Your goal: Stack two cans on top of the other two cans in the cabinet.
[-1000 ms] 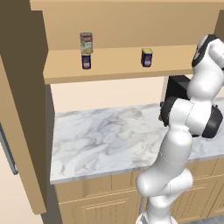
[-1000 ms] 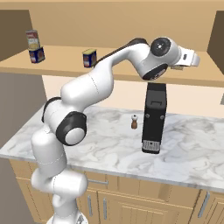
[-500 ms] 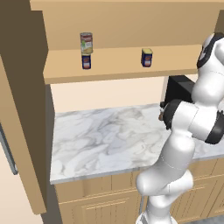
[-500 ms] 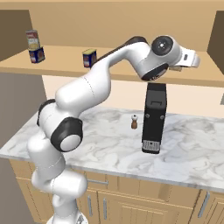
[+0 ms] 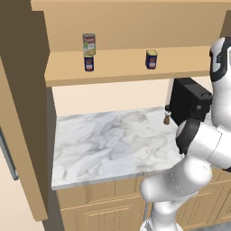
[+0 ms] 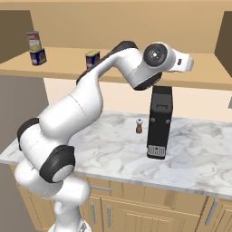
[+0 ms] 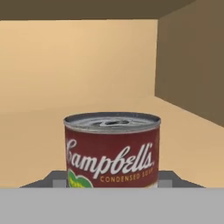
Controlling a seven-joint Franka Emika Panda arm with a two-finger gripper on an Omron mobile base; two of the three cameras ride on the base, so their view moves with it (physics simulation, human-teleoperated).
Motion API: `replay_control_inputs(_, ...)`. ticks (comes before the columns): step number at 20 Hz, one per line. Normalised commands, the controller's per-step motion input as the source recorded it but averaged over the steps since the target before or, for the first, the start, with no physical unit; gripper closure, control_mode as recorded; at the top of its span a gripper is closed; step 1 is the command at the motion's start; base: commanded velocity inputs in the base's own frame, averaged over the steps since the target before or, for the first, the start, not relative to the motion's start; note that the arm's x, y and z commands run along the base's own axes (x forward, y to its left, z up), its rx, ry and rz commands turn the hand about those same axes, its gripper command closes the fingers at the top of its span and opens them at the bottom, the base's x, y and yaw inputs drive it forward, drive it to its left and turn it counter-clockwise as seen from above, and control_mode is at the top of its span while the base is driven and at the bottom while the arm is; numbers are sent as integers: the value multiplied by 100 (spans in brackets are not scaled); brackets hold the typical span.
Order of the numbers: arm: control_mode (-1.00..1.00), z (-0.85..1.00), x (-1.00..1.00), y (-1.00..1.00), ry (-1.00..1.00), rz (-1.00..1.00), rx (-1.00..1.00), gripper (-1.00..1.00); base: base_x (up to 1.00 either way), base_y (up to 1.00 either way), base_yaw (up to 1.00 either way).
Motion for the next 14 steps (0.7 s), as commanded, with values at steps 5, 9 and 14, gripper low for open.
replay_control_inputs(5,-100,4,-28,54,-18,9,0,100,0,0,0)
replay_control_inputs(9,-100,29,-20,40,-1,5,0,100,0,0,0)
replay_control_inputs(14,-100,33,-17,41,2,2,0,100,0,0,0)
